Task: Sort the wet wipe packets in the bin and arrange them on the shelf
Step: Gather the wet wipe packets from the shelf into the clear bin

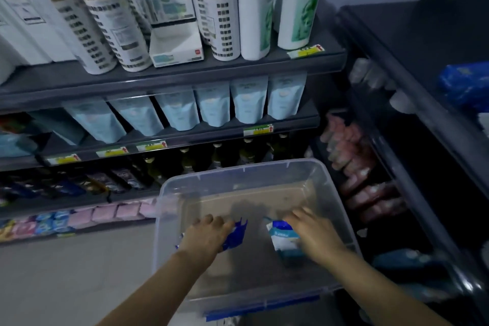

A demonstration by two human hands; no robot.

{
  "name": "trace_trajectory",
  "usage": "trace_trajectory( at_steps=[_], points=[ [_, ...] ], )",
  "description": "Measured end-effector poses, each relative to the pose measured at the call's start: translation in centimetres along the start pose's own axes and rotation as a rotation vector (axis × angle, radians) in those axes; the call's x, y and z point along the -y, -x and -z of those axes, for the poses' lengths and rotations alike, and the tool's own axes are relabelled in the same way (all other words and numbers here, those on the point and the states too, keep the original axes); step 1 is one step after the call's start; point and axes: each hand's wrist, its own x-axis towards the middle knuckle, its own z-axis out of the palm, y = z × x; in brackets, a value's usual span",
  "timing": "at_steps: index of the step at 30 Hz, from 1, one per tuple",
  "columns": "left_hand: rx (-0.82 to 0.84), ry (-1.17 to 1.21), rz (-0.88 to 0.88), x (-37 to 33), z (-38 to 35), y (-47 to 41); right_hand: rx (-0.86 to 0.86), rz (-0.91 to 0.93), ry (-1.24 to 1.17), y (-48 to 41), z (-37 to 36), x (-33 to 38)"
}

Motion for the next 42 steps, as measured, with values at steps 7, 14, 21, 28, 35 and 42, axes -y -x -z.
trace_trajectory(
  at_steps=[7,14,21,28,35,42],
  points=[
    [-0.244,-0.006,-0.206,2.2,-0.4,-4.8,-0.35,-0.125,0.037,-1.1,-2.4,-0.7],
    [-0.367,0.038,-0.392,-2.1,4.0,-5.8,-0.458,-0.247,-0.166,6.0,-2.7,-3.4],
    [-0.517,0.047,-0.692,-14.4,10.7,-3.0,-0.746,-0.64,-0.103,22.6,-0.2,-6.7],
    [-0.718,0.1,-1.066,-34.2,15.6,6.8,-0.893,-0.989,-0.131,44.2,-3.0,-9.2],
    [-0.851,0.099,-1.391,-51.5,17.0,17.1,-0.974,-1.246,-0.134,62.6,-6.6,-9.4],
    [-0.749,0.002,-1.533,-63.8,17.5,23.6,-0.882,-1.507,-0.211,72.9,-10.3,-10.2]
  ],
)
